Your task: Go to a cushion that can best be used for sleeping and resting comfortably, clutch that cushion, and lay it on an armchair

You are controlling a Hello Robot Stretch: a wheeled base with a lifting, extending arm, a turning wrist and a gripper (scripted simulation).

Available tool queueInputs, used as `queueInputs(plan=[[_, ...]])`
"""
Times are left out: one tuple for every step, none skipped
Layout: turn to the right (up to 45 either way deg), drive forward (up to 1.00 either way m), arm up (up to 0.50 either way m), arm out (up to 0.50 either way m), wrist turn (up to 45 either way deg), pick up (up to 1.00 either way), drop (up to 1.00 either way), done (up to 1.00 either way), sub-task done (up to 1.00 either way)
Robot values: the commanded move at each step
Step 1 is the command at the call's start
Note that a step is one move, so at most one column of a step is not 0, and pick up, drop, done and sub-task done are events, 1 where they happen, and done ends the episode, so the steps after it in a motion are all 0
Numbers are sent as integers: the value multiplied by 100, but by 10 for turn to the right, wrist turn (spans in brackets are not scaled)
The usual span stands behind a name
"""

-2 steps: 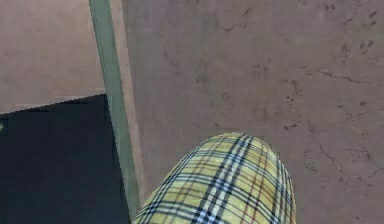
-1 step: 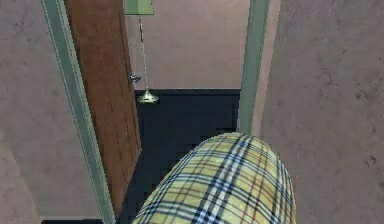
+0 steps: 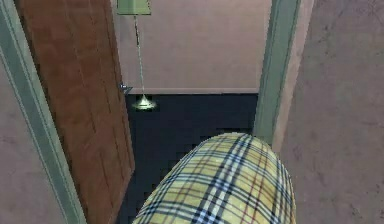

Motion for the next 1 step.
queueInputs(plan=[[-90,0,0,0,0,0,0,0,0]])
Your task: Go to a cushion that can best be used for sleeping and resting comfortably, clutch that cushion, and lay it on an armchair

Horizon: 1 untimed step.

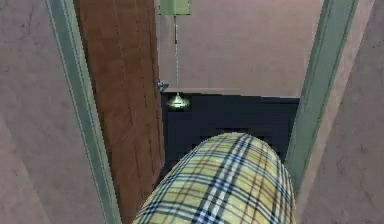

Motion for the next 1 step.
queueInputs(plan=[[0,100,0,0,0,0,0,0,0]])
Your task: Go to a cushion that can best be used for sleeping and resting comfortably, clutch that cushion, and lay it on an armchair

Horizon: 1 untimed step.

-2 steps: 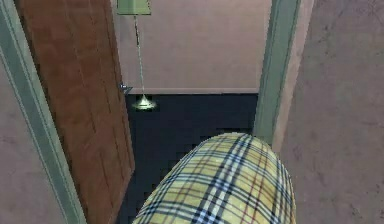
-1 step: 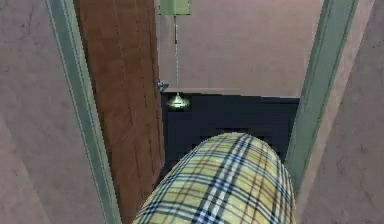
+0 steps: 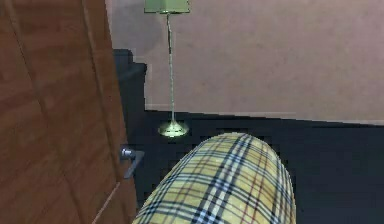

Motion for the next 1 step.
queueInputs(plan=[[0,100,0,0,0,0,0,0,0]])
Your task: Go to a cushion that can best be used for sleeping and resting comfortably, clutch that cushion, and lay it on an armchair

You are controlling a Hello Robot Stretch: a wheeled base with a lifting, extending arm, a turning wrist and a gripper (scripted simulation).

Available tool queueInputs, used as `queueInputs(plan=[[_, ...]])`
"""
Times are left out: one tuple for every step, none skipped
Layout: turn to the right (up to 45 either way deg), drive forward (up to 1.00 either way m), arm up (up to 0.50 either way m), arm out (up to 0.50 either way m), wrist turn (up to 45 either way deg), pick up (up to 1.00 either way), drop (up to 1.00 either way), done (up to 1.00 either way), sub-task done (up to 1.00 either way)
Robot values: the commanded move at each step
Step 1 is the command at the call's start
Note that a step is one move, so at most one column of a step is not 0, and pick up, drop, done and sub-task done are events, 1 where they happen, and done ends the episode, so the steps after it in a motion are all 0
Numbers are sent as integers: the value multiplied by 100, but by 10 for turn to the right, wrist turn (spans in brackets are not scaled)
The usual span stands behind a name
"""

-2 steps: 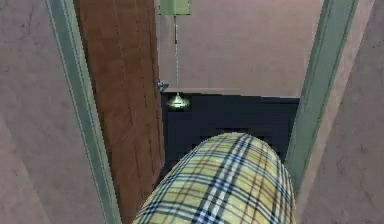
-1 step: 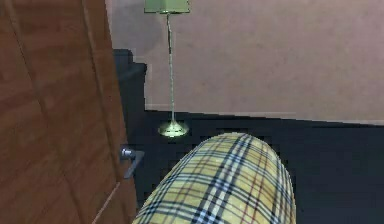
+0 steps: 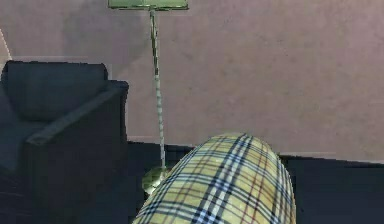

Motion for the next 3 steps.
queueInputs(plan=[[-210,0,0,0,0,0,0,0,0],[0,10,0,0,0,0,0,0,0],[-450,0,0,0,0,0,0,0,0]])
